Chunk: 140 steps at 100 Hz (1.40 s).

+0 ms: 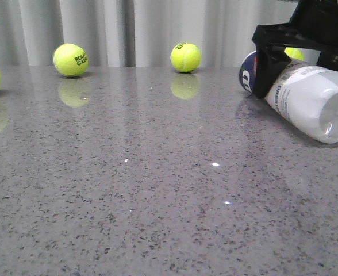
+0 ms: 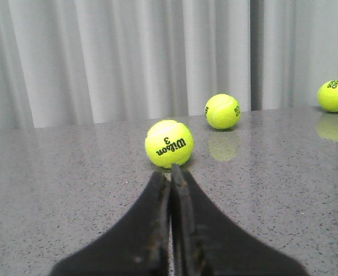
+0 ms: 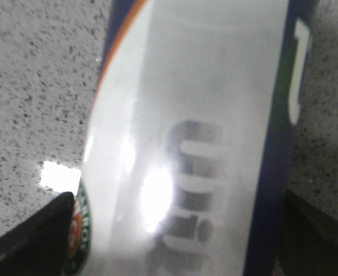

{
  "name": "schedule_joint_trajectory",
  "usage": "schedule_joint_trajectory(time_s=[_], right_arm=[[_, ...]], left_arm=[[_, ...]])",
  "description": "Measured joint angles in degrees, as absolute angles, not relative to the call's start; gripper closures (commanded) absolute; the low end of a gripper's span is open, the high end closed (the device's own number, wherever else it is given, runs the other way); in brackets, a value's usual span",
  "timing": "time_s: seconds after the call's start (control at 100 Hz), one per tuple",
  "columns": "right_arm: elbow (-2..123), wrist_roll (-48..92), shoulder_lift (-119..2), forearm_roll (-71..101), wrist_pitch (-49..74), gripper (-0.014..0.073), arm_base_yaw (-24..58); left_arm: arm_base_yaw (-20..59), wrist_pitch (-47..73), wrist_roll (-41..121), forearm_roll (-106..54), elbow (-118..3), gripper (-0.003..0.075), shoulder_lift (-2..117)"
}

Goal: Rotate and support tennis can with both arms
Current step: 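Grasp the middle of the tennis can with the right gripper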

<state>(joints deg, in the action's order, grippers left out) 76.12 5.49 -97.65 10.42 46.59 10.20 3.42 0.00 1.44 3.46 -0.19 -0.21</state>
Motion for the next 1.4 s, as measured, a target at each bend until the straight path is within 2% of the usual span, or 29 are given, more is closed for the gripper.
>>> schedule_joint_trajectory(time_s=[0.17, 0.23, 0.28, 0.46, 0.62, 0.82, 1.01, 1.1, 1.3, 1.4], right_arm=[[76.45, 5.49, -97.40, 10.42, 47.36, 0.0388, 10.48], [77.26, 5.72, -96.75, 10.42, 48.53, 0.0466, 10.48], [78.37, 5.98, -95.96, 10.42, 49.70, 0.0489, 10.69], [86.51, 12.18, -94.05, 10.31, 55.27, 0.0491, 12.61], [93.87, 27.29, -93.55, 10.31, 61.08, 0.0491, 17.44], [94.88, 48.01, -94.31, 10.31, 63.79, 0.0491, 24.04], [94.99, 51.97, -99.15, 10.31, 62.32, 0.0488, 28.30], [94.99, 53.31, -101.80, 10.31, 61.89, 0.0454, 30.08], [94.99, 58.18, -107.18, 10.42, 60.57, 0.0297, 32.53], [94.99, 59.22, -109.26, 10.42, 60.09, 0.0249, 32.62]], left_arm=[[3.42, 0.00, 1.44, 3.46, -0.19, 0.0741, -0.21], [3.42, 0.00, 1.44, 3.46, -0.19, 0.0741, -0.21], [3.42, 0.00, 1.44, 3.46, -0.19, 0.0741, -0.21], [3.42, 0.00, 1.44, 3.46, -0.19, 0.0741, -0.21], [3.42, 0.00, 1.44, 3.46, -0.19, 0.0741, -0.21], [3.42, 0.00, 1.44, 3.46, -0.19, 0.0741, -0.21], [3.42, 0.00, 1.44, 3.46, -0.19, 0.0741, -0.21], [3.42, 0.00, 1.44, 3.46, -0.19, 0.0741, -0.21], [3.42, 0.00, 1.44, 3.46, -0.19, 0.0741, -0.21], [3.42, 0.00, 1.44, 3.46, -0.19, 0.0741, -0.21]])
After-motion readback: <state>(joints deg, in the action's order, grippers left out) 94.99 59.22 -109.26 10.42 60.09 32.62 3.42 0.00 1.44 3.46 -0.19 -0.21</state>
